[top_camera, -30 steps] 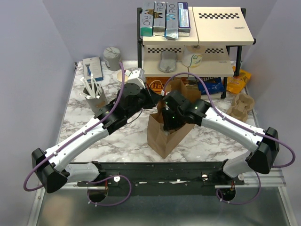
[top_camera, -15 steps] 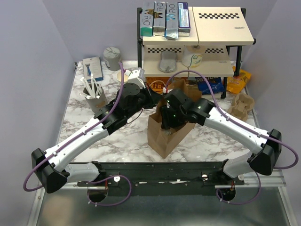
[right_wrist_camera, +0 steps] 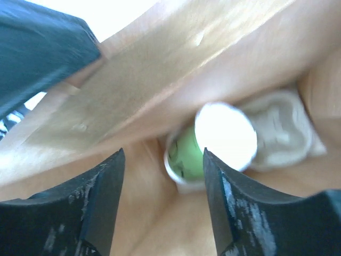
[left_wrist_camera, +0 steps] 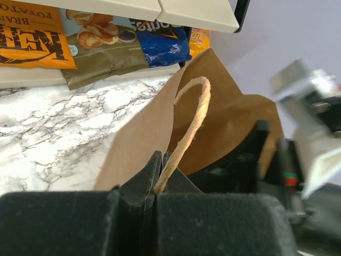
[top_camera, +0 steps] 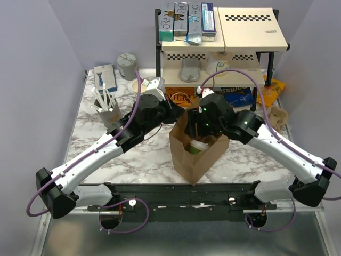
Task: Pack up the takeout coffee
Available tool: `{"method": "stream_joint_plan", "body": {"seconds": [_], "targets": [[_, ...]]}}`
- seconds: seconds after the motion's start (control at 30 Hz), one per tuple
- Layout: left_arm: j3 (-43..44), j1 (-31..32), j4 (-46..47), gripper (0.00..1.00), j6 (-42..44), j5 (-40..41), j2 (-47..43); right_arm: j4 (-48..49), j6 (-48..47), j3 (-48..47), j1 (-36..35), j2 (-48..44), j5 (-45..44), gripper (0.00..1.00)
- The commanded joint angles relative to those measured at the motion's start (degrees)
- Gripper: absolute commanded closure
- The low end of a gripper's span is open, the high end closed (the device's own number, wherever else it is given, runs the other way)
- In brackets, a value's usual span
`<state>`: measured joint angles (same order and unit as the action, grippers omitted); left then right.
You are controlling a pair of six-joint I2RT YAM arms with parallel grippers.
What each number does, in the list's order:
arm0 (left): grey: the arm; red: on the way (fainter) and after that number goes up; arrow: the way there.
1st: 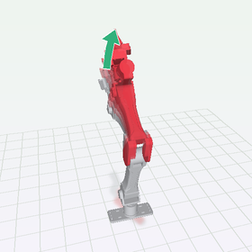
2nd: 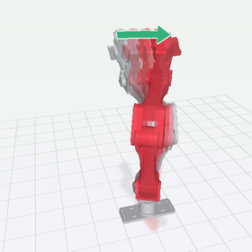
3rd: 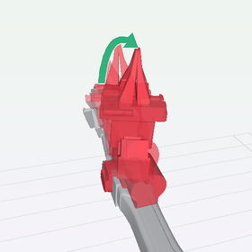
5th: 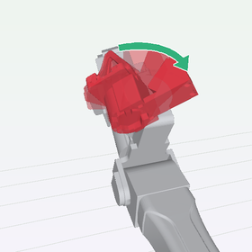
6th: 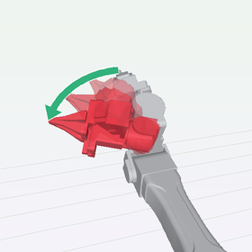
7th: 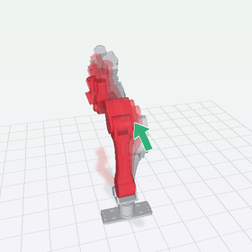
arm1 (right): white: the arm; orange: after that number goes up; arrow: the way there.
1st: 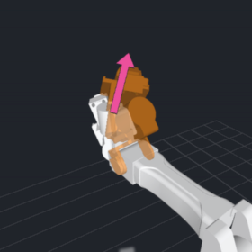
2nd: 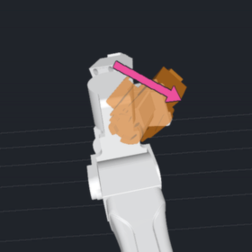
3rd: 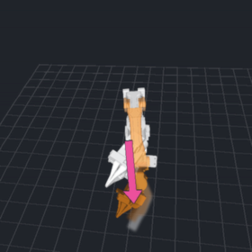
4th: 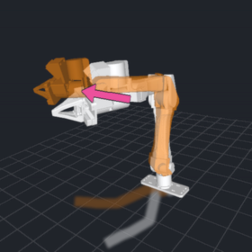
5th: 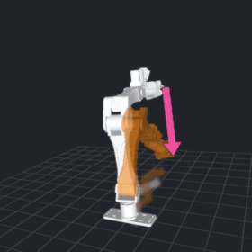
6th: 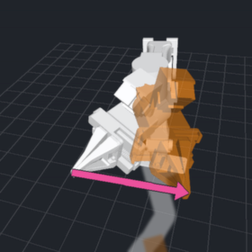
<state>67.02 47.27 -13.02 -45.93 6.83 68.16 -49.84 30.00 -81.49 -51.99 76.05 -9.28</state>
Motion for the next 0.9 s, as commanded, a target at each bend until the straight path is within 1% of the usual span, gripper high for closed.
{"method": "stream_joint_plan", "body": {"seconds": [0.0,0.2,0.4,0.63,0.7,0.73,0.77,0.87], "targets": [[-0.2,0.2,-0.5,1.00,0.2,-0.8,0.1,1.1,0.4,-3.1,-0.4,-4.7,-5.9,0.29],[-0.3,0.2,0.2,1.00,0.8,-2.0,0.0,6.6,-1.3,-2.1,-0.4,-9.9,-8.0,0.21],[-0.2,0.7,2.0,1.00,1.6,-4.4,0.4,17.1,-2.7,5.4,-0.5,-15.4,-8.8,0.20],[0.0,1.4,2.6,1.00,2.6,-4.8,0.6,26.3,-6.7,9.5,-0.5,-20.5,-8.9,0.20],[0.0,1.5,2.7,1.00,2.8,-4.6,0.6,32.2,-8.0,11.0,-0.4,-22.2,-8.7,0.18],[0.2,1.5,2.7,1.00,3.0,-4.6,0.7,35.0,-9.2,13.4,-0.5,-24.5,-8.6,0.17],[0.2,1.7,2.6,1.00,3.0,-4.6,0.7,40.5,-10.0,14.4,-0.5,-25.6,-8.6,0.16],[0.7,2.0,2.6,1.00,3.8,-4.7,1.1,48.1,-13.0,16.8,-0.4,-28.4,-9.4,0.13]]}}
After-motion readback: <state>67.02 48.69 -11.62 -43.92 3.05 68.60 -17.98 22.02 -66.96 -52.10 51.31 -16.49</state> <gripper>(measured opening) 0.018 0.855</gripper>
